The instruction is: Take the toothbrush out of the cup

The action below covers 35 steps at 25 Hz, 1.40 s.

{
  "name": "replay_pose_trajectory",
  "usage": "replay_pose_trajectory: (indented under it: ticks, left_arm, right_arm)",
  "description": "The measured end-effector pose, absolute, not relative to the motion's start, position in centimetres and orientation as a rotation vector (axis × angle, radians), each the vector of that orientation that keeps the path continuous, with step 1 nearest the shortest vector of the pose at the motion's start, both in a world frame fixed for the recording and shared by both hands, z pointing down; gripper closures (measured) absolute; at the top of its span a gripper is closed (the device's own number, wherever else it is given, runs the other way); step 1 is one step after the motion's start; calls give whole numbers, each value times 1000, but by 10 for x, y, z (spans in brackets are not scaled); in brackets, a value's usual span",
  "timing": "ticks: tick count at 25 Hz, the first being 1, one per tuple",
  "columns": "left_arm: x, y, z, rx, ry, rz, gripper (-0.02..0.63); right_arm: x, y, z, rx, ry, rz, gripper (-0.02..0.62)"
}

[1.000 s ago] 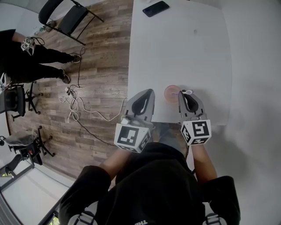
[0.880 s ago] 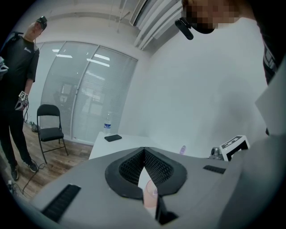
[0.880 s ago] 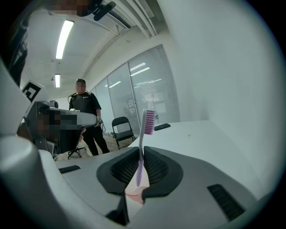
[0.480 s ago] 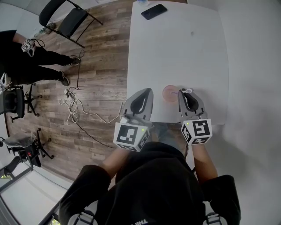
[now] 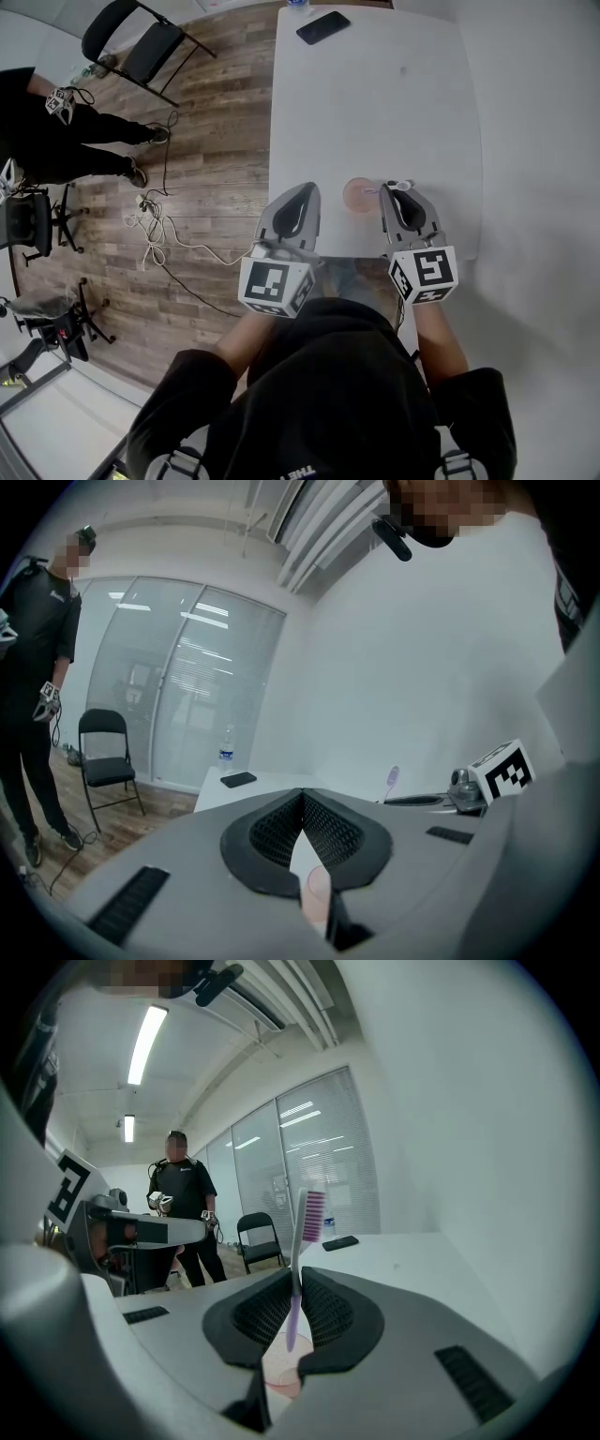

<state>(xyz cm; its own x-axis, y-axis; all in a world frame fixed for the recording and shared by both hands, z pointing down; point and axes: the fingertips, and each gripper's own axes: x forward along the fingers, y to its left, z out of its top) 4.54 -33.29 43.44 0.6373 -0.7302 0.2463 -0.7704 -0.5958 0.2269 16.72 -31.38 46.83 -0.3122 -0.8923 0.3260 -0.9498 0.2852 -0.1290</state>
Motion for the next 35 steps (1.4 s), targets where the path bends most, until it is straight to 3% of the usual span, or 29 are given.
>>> replay_pose_trajectory:
  ticks: [35]
  left_arm:
    - [40, -319, 379, 2629, -1270, 137, 588]
  right_arm:
    - [203, -276, 398, 1772, -2351, 355, 551]
